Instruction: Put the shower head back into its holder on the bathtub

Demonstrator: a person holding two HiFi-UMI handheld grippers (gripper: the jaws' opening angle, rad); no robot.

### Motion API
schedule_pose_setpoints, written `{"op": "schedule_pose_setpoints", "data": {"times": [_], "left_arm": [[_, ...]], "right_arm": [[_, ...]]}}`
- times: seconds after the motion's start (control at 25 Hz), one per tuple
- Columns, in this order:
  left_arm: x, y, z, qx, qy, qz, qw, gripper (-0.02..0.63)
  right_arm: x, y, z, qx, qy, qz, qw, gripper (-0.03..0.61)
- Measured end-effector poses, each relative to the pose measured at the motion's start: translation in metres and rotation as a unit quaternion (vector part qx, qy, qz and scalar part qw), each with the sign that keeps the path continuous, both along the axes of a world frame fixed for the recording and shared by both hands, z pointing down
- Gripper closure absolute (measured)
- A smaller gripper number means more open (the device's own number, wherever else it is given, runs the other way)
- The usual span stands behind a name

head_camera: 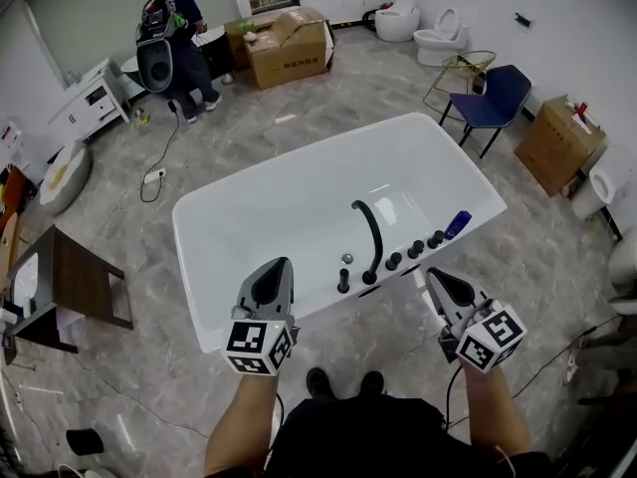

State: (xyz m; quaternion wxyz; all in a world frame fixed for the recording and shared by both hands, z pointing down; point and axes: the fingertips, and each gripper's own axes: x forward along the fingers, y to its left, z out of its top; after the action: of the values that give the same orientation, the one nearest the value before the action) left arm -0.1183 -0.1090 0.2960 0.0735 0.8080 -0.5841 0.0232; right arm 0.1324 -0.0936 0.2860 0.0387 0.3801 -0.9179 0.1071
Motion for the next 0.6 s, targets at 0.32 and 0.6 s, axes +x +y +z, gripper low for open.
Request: {"op": "schedule_pose_setpoints", "data": {"times": [0.32,0.6], "left_arm": [[0.012,-0.025,-0.042,0.023,-0.044,0.073,0.9961,0.6],[0.013,-0.022,-0.048,0.031,-0.032,0.082,0.9956,0.6]], "right_arm": [[-0.011,-0.015,-0.045,0.041,-0.016,0.008,0.999,0.565],[-0.029,-0.013,-0.039,0.031,-0.016,0.003,0.999,0.565]]}}
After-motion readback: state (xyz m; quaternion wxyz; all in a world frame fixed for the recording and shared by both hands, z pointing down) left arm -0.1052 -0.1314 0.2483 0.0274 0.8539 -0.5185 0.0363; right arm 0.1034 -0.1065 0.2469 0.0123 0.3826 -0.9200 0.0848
